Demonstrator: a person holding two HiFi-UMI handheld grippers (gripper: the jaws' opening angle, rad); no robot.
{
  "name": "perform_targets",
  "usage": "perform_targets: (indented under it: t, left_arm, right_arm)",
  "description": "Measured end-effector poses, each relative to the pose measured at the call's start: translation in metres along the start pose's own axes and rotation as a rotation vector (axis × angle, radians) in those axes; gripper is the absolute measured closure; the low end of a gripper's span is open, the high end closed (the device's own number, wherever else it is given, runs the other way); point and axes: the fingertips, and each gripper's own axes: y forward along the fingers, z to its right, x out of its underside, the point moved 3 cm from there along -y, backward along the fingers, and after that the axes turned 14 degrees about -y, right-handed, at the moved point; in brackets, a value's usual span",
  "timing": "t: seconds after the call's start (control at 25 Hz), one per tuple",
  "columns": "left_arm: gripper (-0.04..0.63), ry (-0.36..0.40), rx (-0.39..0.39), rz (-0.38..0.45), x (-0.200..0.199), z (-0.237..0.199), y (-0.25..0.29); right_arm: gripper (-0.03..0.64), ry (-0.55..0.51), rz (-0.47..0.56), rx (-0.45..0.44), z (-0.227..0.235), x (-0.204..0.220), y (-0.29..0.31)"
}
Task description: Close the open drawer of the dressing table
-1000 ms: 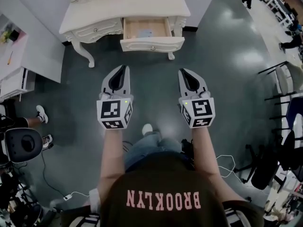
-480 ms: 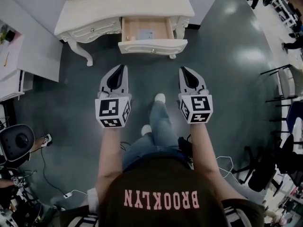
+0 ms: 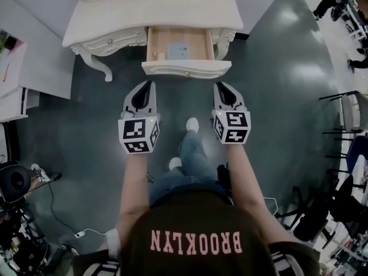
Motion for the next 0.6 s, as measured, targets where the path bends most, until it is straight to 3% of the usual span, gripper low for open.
perform_targets:
  t: [0.08, 0.2, 0.36, 0.6]
  left_arm:
    - [0.586, -0.007, -0.01, -0.011, 0.002, -0.004, 0.014]
    - [0.586, -0.017, -0.024, -0.027, 0.006, -0.01, 0.032]
    - [0.586, -0.032, -0.05, -0.054, 0.016, -0.02, 0.048]
    - [0.586, -0.042, -0.065, -0.096, 0.031, -0.031, 0.071]
  right_arm:
    - [0.612, 0.011, -0.026, -0.014, 0.004, 0.007, 0.017]
    - [0.533, 0.022, -0.071, -0.031, 0.007, 0.021, 0.042]
    - [0.491, 0.025, -0.14, -0.048, 0.006, 0.044, 0.07]
    - [0.426, 0.075, -0.248, -0.018, 0.011, 0.078, 0.1]
